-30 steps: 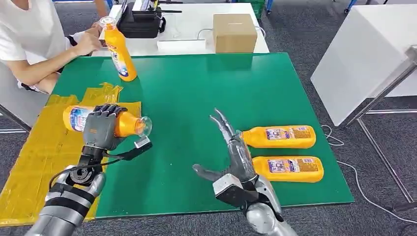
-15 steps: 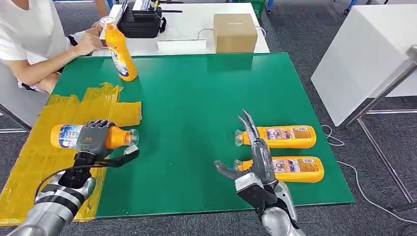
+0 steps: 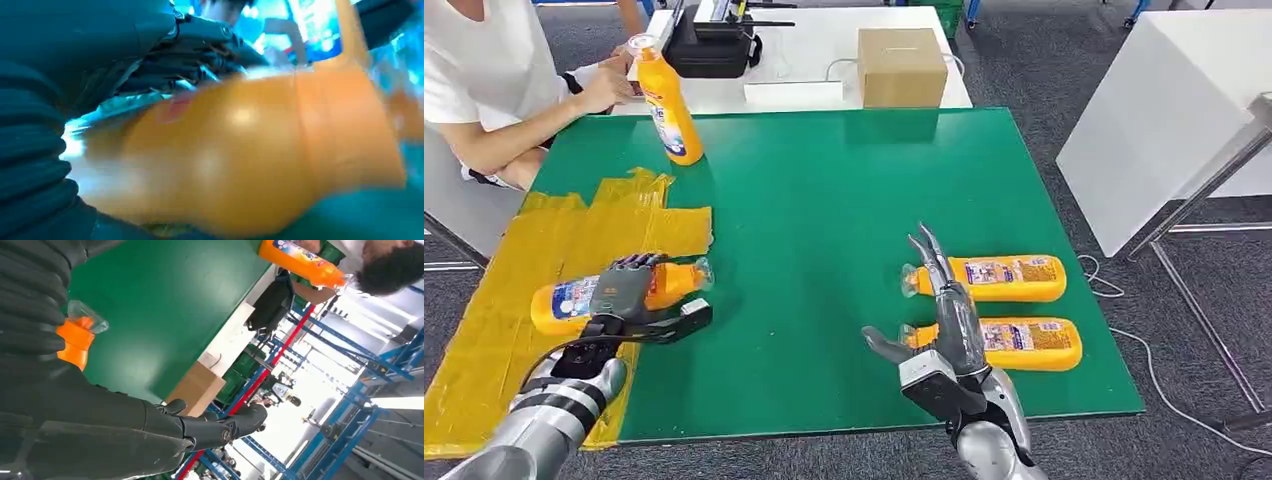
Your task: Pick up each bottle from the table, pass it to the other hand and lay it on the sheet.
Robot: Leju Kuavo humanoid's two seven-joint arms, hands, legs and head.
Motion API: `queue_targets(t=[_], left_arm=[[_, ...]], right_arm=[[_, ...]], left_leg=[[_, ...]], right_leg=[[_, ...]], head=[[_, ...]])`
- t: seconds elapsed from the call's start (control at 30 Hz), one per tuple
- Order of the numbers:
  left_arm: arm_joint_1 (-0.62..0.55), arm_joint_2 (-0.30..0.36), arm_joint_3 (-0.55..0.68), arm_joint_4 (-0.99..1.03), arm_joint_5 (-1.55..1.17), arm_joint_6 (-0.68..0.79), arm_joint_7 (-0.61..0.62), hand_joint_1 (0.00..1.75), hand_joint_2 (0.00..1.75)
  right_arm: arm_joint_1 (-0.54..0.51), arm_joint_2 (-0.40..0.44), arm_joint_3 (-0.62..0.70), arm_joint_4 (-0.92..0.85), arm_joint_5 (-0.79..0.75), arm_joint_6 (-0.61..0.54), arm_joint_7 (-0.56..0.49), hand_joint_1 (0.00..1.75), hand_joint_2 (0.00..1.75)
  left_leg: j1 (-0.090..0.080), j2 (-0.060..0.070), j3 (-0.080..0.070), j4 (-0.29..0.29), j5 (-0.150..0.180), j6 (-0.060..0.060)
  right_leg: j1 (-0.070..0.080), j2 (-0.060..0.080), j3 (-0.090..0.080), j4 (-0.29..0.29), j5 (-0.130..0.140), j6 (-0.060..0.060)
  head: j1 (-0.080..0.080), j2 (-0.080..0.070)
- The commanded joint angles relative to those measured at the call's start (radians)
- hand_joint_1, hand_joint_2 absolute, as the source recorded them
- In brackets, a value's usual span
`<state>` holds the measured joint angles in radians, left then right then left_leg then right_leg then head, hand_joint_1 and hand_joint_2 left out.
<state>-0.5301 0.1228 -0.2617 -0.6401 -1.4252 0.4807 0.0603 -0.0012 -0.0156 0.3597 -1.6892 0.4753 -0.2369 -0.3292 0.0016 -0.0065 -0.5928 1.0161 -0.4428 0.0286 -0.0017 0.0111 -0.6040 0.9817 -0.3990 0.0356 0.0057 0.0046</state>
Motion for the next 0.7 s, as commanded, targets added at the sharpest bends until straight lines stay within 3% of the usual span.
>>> queue_targets(t=[0.03,0.57,0.7], left_arm=[[-0.046,-0.041,0.039,0.137,0.003,-0.007,-0.008,0.00,1.75],[-0.023,-0.064,0.079,0.169,0.070,-0.035,-0.047,0.00,1.75],[0.020,-0.081,0.116,0.086,0.152,0.042,-0.122,0.00,1.75]], right_arm=[[-0.033,-0.006,-0.006,0.035,0.000,-0.001,0.004,0.00,1.75],[-0.030,-0.005,-0.009,0.041,-0.006,-0.001,0.021,0.00,1.75],[-0.021,-0.006,-0.019,0.031,0.013,-0.021,0.030,0.00,1.75]], left_leg=[[0.000,0.000,0.005,-0.001,-0.001,-0.001],[0.000,0.000,0.006,-0.002,-0.001,-0.001],[0.000,0.001,0.009,-0.003,-0.001,-0.001]], right_leg=[[0.000,-0.001,0.005,-0.001,-0.001,0.000],[0.000,0.000,0.007,-0.001,-0.001,0.000],[0.000,0.001,0.009,-0.002,0.000,0.000]], head=[[0.000,0.000],[0.000,0.000],[0.000,0.000]])
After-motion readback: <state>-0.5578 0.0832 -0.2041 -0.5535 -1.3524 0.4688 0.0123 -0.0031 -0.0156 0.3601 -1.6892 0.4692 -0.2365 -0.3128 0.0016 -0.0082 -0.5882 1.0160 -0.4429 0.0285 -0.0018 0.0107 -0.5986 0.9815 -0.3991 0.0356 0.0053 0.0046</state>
